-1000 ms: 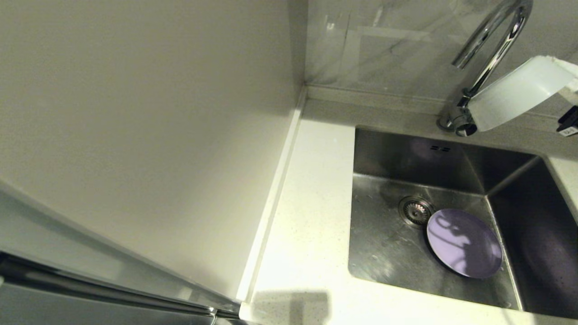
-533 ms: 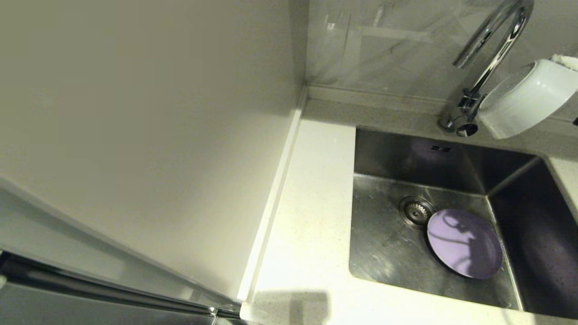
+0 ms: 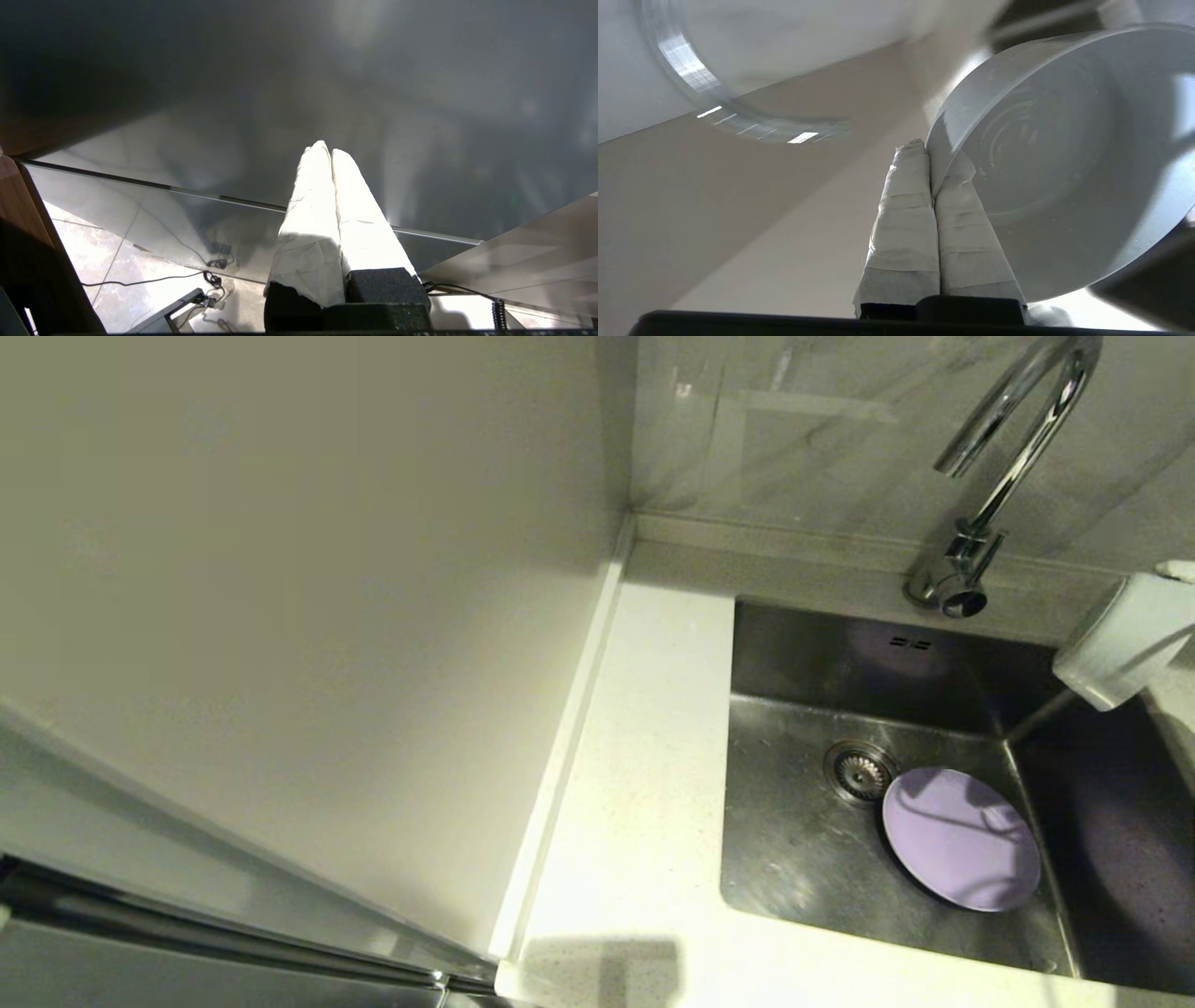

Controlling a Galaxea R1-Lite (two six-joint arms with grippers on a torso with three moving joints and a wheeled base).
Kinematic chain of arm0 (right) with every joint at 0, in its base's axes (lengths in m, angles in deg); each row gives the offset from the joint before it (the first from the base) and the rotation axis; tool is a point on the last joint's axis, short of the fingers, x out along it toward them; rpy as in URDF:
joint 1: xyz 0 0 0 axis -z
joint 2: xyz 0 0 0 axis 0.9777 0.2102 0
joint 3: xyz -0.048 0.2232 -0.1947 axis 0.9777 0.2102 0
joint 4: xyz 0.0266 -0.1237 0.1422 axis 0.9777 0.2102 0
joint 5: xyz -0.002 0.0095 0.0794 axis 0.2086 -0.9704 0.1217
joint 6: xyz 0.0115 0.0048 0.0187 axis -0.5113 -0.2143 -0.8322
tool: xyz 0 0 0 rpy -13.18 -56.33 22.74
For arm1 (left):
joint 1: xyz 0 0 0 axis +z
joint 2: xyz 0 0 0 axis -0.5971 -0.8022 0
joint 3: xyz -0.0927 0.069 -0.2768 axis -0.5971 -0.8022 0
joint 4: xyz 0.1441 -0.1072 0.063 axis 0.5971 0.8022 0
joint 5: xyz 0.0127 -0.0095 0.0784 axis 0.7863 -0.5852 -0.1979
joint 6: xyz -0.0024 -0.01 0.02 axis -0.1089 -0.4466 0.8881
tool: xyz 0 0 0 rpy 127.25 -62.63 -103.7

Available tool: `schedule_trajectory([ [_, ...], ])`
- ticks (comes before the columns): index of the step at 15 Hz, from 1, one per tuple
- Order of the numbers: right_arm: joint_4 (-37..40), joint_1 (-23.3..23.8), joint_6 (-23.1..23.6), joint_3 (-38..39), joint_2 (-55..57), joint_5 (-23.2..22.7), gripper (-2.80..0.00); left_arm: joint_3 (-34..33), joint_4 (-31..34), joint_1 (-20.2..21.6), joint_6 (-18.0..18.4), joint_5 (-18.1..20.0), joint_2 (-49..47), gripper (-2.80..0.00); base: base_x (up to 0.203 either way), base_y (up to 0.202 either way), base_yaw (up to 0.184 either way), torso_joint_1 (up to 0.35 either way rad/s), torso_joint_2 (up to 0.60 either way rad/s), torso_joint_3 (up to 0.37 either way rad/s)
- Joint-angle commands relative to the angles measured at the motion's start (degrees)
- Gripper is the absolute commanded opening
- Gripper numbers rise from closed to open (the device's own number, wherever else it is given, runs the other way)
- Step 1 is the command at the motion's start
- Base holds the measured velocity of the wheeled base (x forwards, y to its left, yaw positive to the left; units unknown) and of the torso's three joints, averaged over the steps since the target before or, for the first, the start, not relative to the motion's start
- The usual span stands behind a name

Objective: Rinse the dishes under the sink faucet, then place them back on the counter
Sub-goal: Put a bowl back to the table from the sink

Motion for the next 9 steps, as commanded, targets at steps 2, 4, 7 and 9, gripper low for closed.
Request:
schedule_trajectory([
  [2, 30.09, -0.18, 34.23, -4.75, 0.0, 12.44, -2.8, -0.18, 0.06, 0.01, -0.02, 0.0, 0.0, -2.8, 0.0, 0.0, 0.0, 0.0, 0.0, 0.0],
  [4, 43.49, -2.01, 55.26, -8.02, 0.22, 27.31, -2.8, -0.18, 0.05, 0.01, -0.02, 0.0, 0.0, -2.8, 0.0, 0.0, 0.0, 0.0, 0.0, 0.0],
  [7, 49.79, -3.43, 72.52, -13.17, -1.5, 36.92, -2.8, -0.18, 0.06, 0.01, -0.02, 0.0, 0.0, -2.8, 0.0, 0.0, 0.0, 0.0, 0.0, 0.0],
  [9, 50.09, -3.49, 85.26, -13.12, -2.55, 46.82, -2.8, -0.18, 0.06, 0.01, -0.02, 0.0, 0.0, -2.8, 0.0, 0.0, 0.0, 0.0, 0.0, 0.0],
])
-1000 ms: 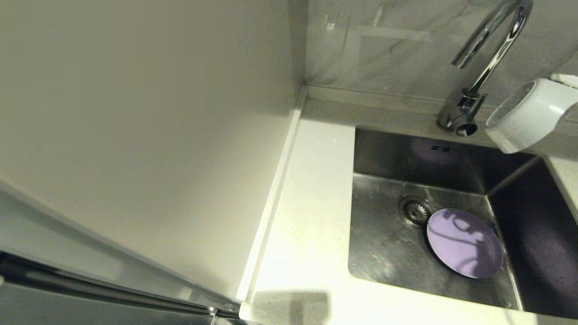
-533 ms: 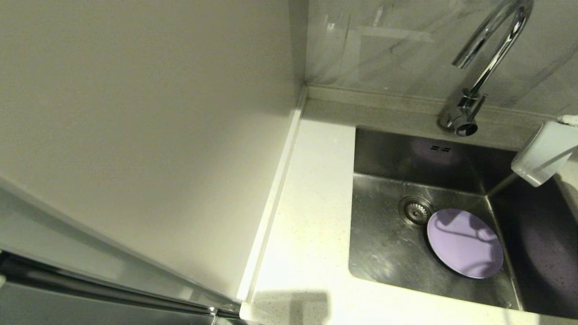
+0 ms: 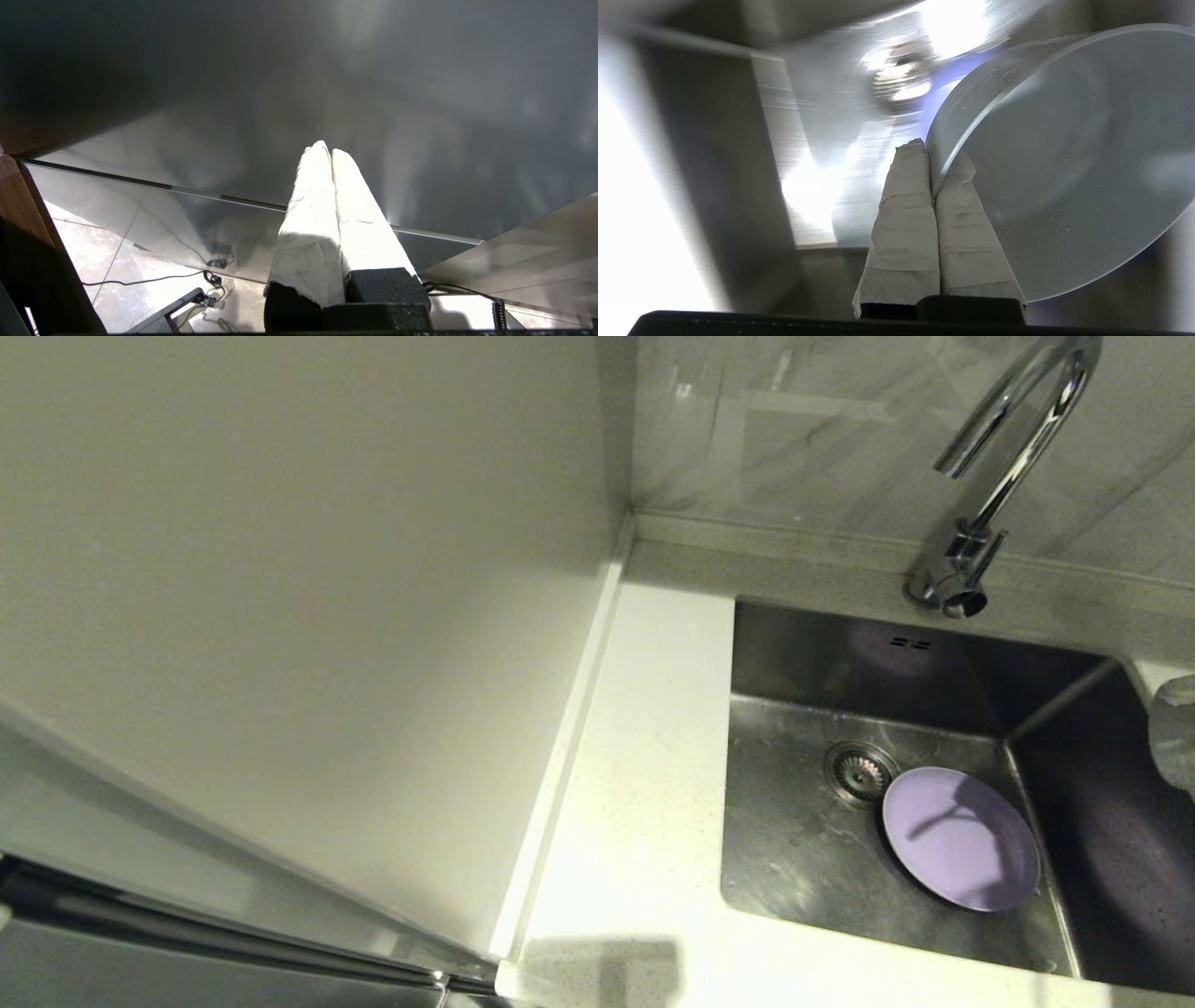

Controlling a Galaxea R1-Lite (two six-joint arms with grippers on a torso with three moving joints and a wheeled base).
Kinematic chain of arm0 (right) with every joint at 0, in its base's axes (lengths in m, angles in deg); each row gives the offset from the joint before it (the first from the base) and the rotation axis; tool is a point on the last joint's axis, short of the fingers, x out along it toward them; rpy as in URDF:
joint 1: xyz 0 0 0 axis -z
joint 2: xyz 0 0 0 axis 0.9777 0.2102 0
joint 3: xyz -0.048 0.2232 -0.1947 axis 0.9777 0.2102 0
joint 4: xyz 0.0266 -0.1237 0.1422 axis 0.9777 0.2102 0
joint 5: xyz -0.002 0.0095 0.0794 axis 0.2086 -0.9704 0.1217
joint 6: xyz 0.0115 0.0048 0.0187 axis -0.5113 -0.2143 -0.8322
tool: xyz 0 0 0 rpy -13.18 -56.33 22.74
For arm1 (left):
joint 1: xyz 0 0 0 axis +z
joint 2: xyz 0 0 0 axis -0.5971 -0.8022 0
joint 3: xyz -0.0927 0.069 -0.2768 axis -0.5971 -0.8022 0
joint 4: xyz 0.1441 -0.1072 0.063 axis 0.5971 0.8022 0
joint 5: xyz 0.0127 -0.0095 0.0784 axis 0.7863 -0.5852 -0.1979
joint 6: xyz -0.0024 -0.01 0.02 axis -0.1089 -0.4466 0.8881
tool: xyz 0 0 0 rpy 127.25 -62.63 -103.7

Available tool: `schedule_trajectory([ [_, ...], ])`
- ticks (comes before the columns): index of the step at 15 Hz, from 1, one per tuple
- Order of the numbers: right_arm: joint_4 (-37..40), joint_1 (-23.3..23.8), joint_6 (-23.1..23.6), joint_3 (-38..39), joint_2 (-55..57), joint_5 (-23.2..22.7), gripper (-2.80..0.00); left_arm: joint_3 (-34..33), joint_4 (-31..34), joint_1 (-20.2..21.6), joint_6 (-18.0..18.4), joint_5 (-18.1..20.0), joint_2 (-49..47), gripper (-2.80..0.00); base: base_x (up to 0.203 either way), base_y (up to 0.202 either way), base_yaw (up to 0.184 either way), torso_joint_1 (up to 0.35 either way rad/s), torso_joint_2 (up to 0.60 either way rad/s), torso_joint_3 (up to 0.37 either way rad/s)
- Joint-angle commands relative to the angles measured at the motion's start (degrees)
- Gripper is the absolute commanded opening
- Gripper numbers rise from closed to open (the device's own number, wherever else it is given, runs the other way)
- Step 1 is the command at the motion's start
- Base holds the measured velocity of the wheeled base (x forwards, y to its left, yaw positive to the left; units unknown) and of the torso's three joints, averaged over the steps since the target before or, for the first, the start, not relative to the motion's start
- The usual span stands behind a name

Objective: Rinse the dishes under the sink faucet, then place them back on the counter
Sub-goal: Put a bowl back to the table from the sink

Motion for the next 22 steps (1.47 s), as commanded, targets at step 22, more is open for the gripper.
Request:
schedule_trajectory([
  [22, 5.23, 20.53, 41.42, 16.79, -4.73, 23.91, -2.8, -0.18, -0.09, 0.01, 0.0, 0.0, 0.0, -2.8, 0.0, 0.0, 0.0, 0.0, 0.0, 0.0],
])
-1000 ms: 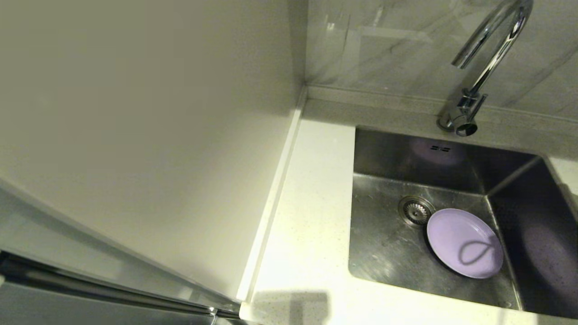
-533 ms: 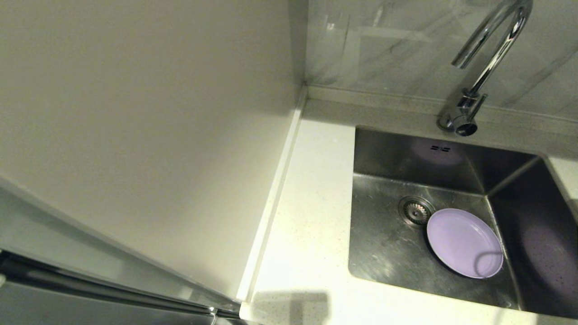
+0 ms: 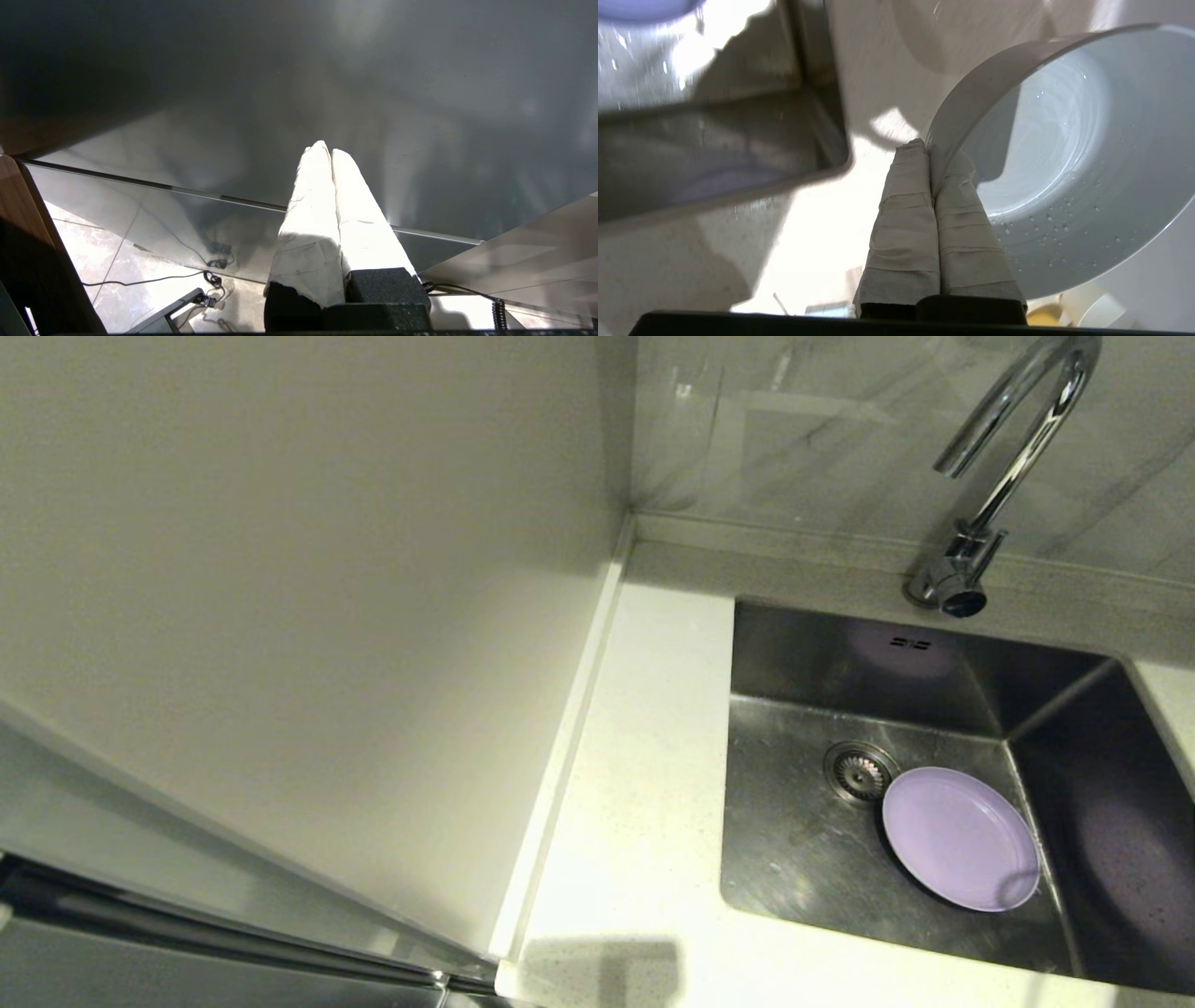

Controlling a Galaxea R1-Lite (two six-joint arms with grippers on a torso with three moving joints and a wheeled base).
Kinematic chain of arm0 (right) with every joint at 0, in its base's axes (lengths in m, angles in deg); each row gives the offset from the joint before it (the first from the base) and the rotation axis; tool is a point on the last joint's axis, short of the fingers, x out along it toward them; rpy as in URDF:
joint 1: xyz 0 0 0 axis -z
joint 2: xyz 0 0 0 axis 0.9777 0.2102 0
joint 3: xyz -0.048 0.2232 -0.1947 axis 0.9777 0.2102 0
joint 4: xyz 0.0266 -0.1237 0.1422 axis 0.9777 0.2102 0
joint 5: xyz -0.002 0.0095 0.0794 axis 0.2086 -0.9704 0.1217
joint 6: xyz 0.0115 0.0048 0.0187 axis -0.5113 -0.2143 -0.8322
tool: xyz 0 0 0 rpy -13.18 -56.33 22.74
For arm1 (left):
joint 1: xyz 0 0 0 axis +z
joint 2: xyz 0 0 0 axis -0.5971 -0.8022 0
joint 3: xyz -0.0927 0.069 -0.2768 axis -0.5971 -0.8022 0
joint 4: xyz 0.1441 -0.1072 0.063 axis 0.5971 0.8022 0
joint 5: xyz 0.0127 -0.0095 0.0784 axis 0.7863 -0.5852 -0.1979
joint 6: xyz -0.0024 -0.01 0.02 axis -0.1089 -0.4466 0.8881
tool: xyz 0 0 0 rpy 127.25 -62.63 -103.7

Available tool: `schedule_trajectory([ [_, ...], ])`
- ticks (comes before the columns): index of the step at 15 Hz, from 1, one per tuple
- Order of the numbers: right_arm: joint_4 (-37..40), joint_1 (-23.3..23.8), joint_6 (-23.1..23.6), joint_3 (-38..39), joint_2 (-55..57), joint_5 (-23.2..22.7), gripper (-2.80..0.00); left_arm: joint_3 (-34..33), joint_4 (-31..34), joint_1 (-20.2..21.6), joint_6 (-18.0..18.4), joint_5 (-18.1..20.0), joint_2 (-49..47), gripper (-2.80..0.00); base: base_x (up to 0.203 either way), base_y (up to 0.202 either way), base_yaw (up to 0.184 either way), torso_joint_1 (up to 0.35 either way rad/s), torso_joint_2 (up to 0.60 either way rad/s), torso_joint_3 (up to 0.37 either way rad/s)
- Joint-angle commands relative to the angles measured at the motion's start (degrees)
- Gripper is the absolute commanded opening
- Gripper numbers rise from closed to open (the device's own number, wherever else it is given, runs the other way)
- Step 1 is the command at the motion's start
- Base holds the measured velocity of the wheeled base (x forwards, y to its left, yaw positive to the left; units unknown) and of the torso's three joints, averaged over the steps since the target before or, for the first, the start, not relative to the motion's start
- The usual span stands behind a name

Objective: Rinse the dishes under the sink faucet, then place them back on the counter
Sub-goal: Put a bowl back to the table from the sink, then put a plate back to the table from the sink

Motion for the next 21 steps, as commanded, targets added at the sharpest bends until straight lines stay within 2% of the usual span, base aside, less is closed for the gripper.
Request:
schedule_trajectory([
  [1, 0.41, -0.07, 0.38, 1.64, 1.65, 0.11, -2.8, -0.18, -0.04, 0.01, -0.02, -0.02, 0.0, -2.8, 0.0, 0.0, 0.0, 0.0, 0.0, 0.0],
  [5, -0.4, -0.41, 0.48, 2.76, 6.37, 0.6, -2.8, -0.18, 0.05, 0.01, -0.02, -0.02, 0.0, -2.8, 0.0, 0.0, 0.0, 0.0, 0.0, 0.0],
  [14, -9.06, -2.19, 0.02, 2.56, 14.37, 0.73, -2.8, -0.18, 0.03, 0.01, -0.02, -0.02, 0.0, -2.8, 0.0, 0.0, 0.0, 0.0, 0.0, 0.0],
  [17, -9.52, -2.2, 0.0, 2.72, 15.15, 0.73, -2.8, -0.18, -0.03, 0.01, -0.02, -0.02, 0.0, -2.8, 0.0, 0.0, 0.0, 0.0, 0.0, 0.0],
  [18, -9.61, -2.37, 0.05, 2.82, 15.15, 0.82, 0.0, -0.18, 0.05, 0.01, -0.02, -0.02, 0.0, -2.8, 0.0, 0.0, 0.0, 0.0, 0.0, 0.0],
  [21, -12.31, -2.47, -0.13, 3.18, 14.55, 0.73, 0.0, -0.18, -0.04, 0.01, -0.02, -0.02, 0.0, -2.8, 0.0, 0.0, 0.0, 0.0, 0.0, 0.0],
])
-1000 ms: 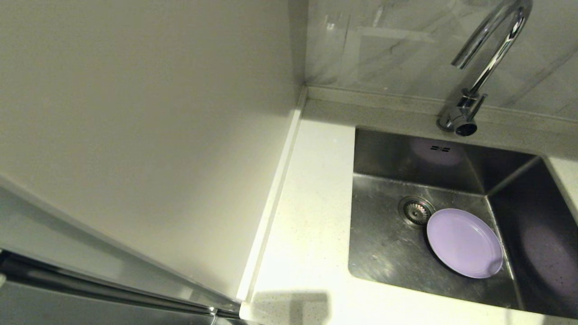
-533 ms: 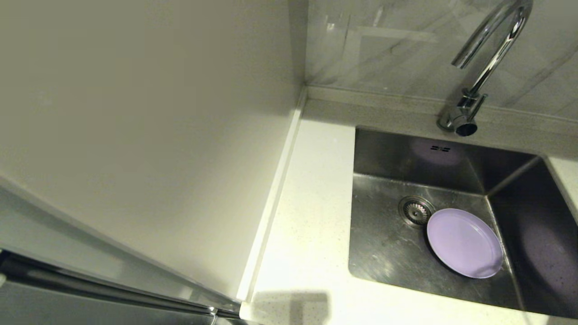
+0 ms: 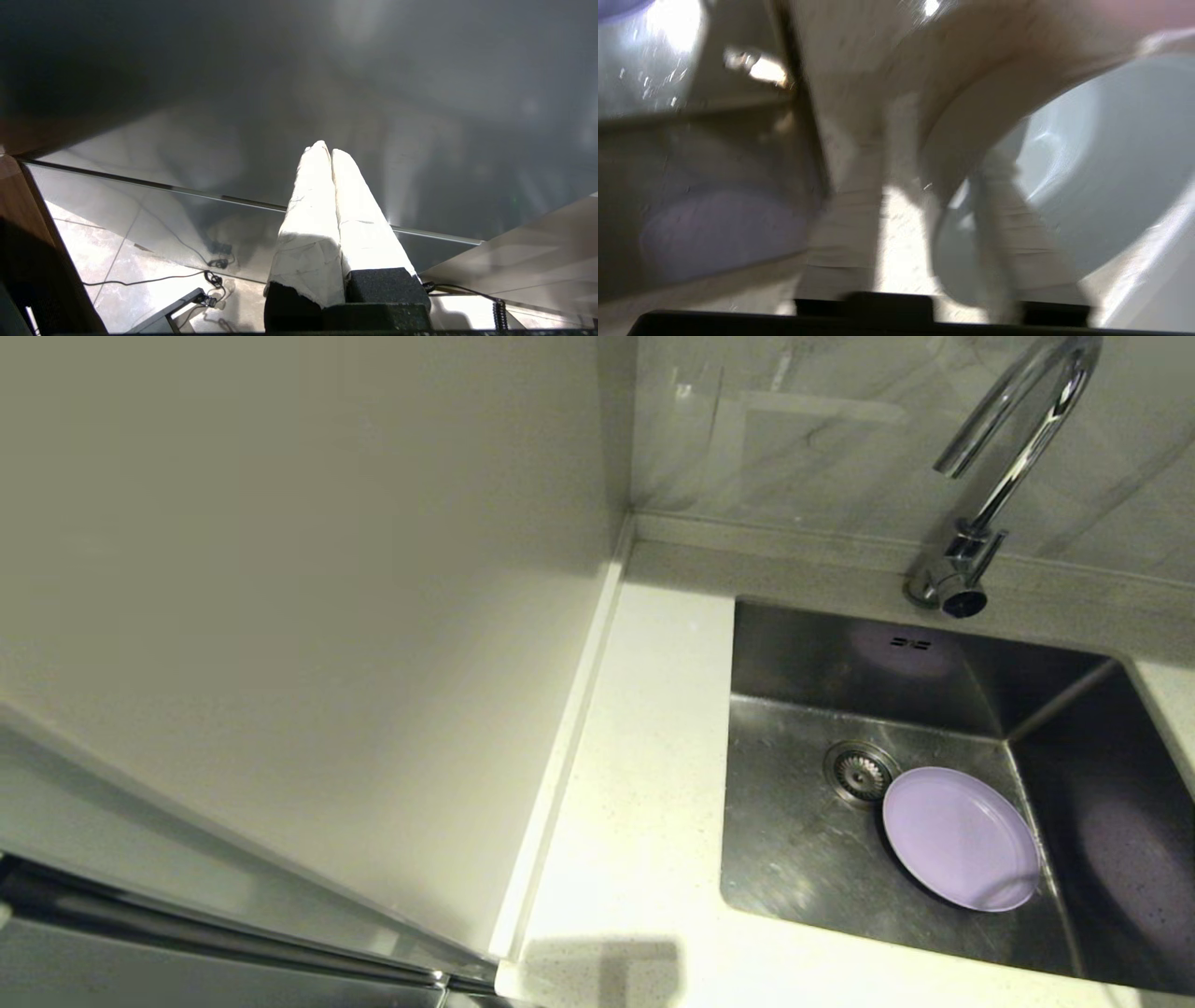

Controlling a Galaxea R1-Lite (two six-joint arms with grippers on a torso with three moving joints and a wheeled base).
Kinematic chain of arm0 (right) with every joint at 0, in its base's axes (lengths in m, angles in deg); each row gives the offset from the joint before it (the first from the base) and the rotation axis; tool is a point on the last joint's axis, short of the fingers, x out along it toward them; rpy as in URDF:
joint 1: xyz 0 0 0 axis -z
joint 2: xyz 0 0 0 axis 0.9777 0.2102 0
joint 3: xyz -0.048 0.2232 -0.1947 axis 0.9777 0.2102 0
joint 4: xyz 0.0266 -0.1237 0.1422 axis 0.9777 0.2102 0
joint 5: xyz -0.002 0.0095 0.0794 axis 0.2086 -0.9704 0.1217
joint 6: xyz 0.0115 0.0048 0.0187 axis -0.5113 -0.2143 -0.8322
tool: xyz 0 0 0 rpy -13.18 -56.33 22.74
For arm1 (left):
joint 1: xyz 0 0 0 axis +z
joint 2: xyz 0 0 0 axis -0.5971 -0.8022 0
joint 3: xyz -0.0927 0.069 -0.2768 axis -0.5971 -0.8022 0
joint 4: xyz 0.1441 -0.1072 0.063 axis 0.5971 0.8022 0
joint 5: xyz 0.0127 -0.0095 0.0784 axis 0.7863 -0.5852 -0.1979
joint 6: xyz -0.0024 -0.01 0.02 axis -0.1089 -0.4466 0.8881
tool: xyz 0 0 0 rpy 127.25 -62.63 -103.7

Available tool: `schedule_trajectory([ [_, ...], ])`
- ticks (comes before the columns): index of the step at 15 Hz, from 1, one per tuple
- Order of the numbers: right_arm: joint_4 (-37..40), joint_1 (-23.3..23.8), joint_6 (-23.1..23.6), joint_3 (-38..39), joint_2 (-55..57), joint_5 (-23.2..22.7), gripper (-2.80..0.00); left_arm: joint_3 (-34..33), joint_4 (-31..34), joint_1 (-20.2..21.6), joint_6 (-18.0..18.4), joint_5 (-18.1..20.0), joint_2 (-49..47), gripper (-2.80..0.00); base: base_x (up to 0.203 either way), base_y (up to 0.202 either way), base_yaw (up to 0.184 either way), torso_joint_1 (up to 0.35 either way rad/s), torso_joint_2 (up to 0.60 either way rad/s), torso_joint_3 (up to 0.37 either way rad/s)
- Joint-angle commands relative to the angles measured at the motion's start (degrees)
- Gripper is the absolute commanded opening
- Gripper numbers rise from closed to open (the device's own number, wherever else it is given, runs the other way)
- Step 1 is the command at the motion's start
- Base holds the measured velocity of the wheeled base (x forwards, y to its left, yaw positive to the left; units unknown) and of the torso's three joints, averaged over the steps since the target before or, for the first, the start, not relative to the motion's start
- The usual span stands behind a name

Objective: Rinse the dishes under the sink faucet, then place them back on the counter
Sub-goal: Put a plate back to the table from the sink

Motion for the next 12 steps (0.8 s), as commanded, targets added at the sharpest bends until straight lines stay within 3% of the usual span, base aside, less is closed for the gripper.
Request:
schedule_trajectory([
  [1, -1.49, -0.04, 0.26, 0.18, -0.71, -0.15, 0.0, -0.18, 0.03, 0.01, -0.05, 0.0, 0.0, -2.8, 0.0, 0.0, 0.0, 0.0, 0.0, 0.0],
  [5, -3.63, -0.01, 0.2, 0.13, -3.47, -0.08, 0.0, -0.18, 0.03, 0.01, -0.05, 0.0, 0.0, -2.8, 0.0, 0.0, 0.0, 0.0, 0.0, 0.0],
  [12, -15.77, 0.54, 0.22, -0.5, -14.89, 2.19, 0.0, -0.18, -0.01, 0.01, -0.05, 0.0, 0.0, -2.8, 0.0, 0.0, 0.0, 0.0, 0.0, 0.0],
])
